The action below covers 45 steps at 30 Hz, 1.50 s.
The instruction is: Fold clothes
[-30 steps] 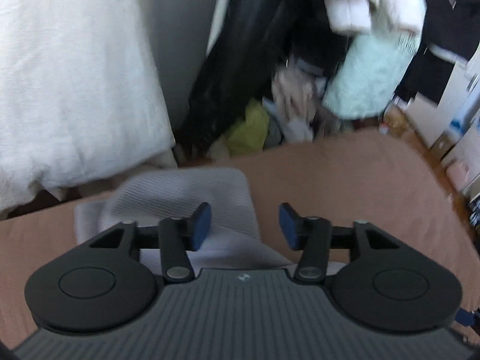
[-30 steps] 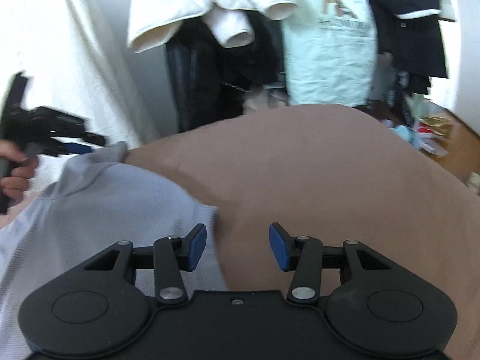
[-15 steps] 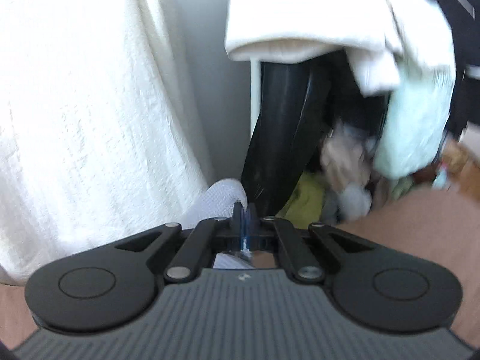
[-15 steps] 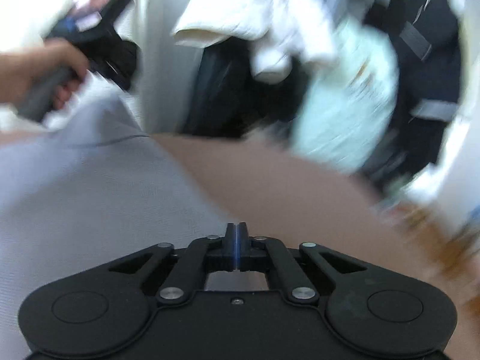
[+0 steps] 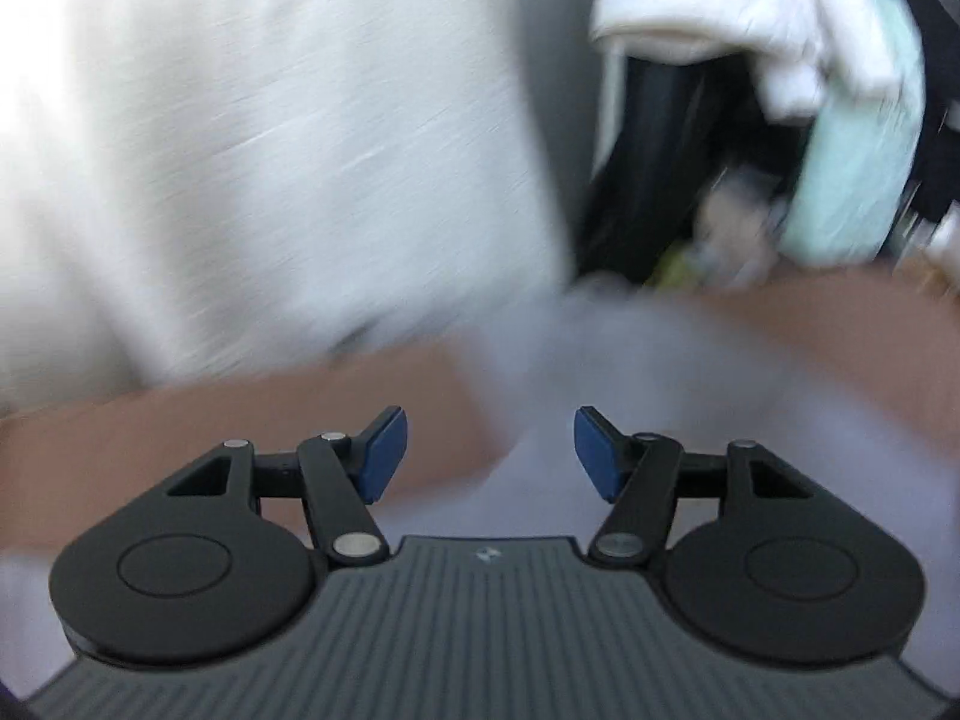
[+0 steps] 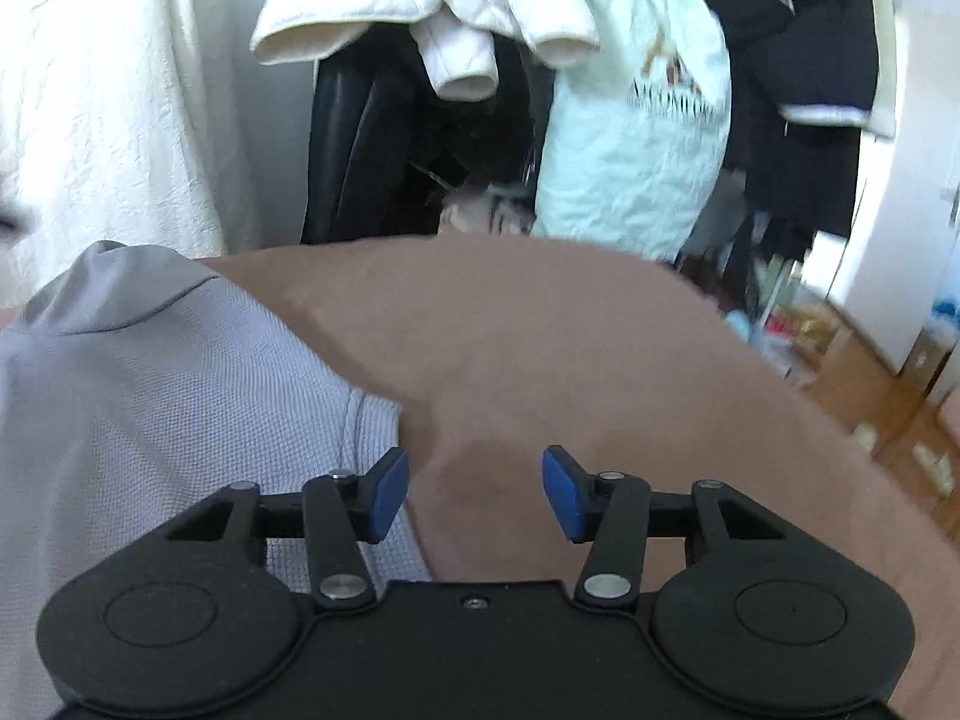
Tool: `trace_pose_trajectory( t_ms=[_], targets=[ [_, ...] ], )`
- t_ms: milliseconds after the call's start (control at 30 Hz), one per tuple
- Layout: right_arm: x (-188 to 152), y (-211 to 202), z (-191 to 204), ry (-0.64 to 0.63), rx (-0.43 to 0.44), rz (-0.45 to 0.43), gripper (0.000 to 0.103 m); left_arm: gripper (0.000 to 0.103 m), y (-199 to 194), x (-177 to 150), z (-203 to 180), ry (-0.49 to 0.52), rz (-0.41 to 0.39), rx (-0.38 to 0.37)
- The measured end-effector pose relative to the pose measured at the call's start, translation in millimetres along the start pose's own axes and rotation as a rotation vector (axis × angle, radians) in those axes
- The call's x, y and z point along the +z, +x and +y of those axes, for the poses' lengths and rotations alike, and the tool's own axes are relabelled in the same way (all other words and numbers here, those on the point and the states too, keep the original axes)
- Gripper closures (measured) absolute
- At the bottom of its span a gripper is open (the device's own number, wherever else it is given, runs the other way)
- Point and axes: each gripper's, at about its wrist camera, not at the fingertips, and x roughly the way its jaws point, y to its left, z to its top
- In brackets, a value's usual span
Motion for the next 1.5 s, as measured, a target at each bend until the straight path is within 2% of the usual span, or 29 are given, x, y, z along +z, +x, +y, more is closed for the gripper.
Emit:
trace_pose_trajectory(
  t_ms=[100, 200, 300, 367, 433, 533, 600, 700, 800, 833, 867, 900, 933, 1000, 1033, 1100, 1133, 1167, 1200, 1267, 1333, 1367, 1467, 1500],
  targets=[
    [6, -13, -1, 0.034, 0.074, -0.050, 0.048, 0.042, -53, -63, 52, -0.017, 0.080, 0.116],
    [10, -32, -7, 0.172, 0.313, -0.082, 0.048, 0.042, -108, -119, 100, -0.030, 0.148, 0.237],
    [10, -46, -3, 0.285, 0.596, -0.072, 0.048, 0.042, -158, -160, 140, -0.108, 0.163, 0.196],
    [6, -51, 8, 0.334, 0.739, -0.027, 0.048, 0.044, -192, -187, 167, -0.163, 0.172, 0.163],
    [-2, -58, 27, 0.292, 0.793, 0.035, 0.047, 0.043, -222, -214, 185, -0.206, 0.154, 0.107],
    [-16, -71, 58, 0.200, 0.852, 0.129, 0.047, 0.042, -240, -239, 182, -0.266, 0.082, 0.012],
    [-24, -84, 75, 0.092, 0.844, 0.155, 0.047, 0.041, -232, -249, 172, -0.289, 0.067, -0.024],
    [-26, -101, 93, -0.096, 0.746, 0.169, 0.047, 0.032, -204, -255, 154, -0.284, 0.097, -0.050],
    [-17, -117, 92, -0.132, 0.716, 0.153, 0.047, 0.033, -175, -262, 137, -0.278, 0.127, -0.075],
    [-16, -122, 89, -0.125, 0.715, 0.155, 0.047, 0.043, -172, -264, 137, -0.314, 0.114, -0.062],
    [-15, -128, 85, -0.118, 0.715, 0.158, 0.047, 0.088, -171, -266, 138, -0.355, 0.097, -0.045],
    [-14, -133, 81, -0.111, 0.715, 0.160, 0.047, 0.097, -175, -268, 143, -0.406, 0.085, -0.045],
    [-13, -138, 77, -0.104, 0.715, 0.163, 0.047, 0.099, -181, -271, 149, -0.459, 0.074, -0.047],
    [-10, -143, 74, -0.123, 0.683, 0.180, 0.047, 0.099, -218, -280, 159, -0.448, -0.015, 0.070],
    [-10, -146, 73, -0.137, 0.663, 0.187, 0.047, 0.099, -242, -288, 163, -0.401, -0.084, 0.157],
    [-12, -144, 70, -0.141, 0.640, 0.206, 0.047, 0.095, -282, -309, 161, -0.321, -0.215, 0.278],
    [-13, -142, 69, -0.139, 0.631, 0.216, 0.047, 0.085, -291, -322, 159, -0.308, -0.220, 0.313],
    [-16, -138, 70, -0.136, 0.620, 0.231, 0.047, 0.080, -290, -333, 158, -0.312, -0.153, 0.323],
    [-20, -132, 71, -0.131, 0.609, 0.249, 0.047, 0.080, -282, -344, 159, -0.330, -0.041, 0.314],
    [-29, -121, 75, -0.128, 0.578, 0.286, 0.047, 0.080, -262, -366, 166, -0.415, 0.156, 0.252],
    [-41, -112, 83, -0.147, 0.535, 0.318, 0.047, 0.080, -258, -373, 174, -0.501, 0.180, 0.227],
    [-45, -111, 87, -0.156, 0.521, 0.325, 0.047, 0.080, -261, -369, 176, -0.500, 0.169, 0.245],
    [-43, -125, 86, -0.163, 0.516, 0.287, 0.047, 0.080, -276, -350, 167, -0.366, 0.076, 0.416],
    [-38, -135, 82, -0.154, 0.531, 0.257, 0.047, 0.080, -283, -346, 167, -0.354, 0.047, 0.456]
  ],
)
